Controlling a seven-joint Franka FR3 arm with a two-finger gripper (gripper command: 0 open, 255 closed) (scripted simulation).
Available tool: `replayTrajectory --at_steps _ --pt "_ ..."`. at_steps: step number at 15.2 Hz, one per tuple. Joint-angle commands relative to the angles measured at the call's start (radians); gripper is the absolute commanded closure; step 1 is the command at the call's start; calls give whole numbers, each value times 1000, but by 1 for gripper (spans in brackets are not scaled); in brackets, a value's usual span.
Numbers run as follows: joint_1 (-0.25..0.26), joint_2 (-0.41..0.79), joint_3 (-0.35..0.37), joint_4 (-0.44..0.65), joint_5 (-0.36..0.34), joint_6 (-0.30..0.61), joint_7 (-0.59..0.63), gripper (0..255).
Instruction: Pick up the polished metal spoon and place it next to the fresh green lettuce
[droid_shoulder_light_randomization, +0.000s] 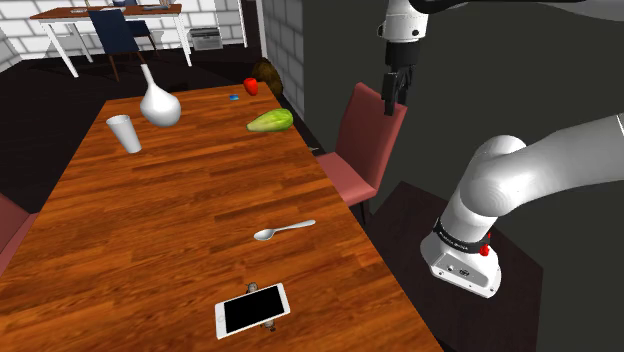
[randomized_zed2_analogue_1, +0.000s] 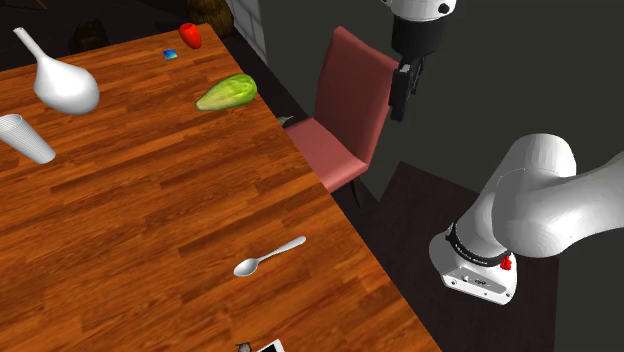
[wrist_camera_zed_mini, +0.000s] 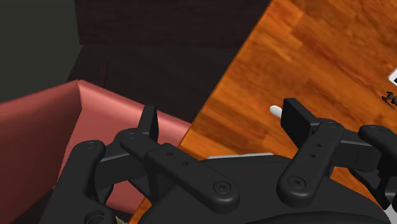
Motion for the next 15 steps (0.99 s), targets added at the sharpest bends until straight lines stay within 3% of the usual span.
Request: replayTrajectory --at_steps 1,15 --pt "0 0 0 0 0 0 0 0" --pt "146 372 174 -42 9 400 -23 0"
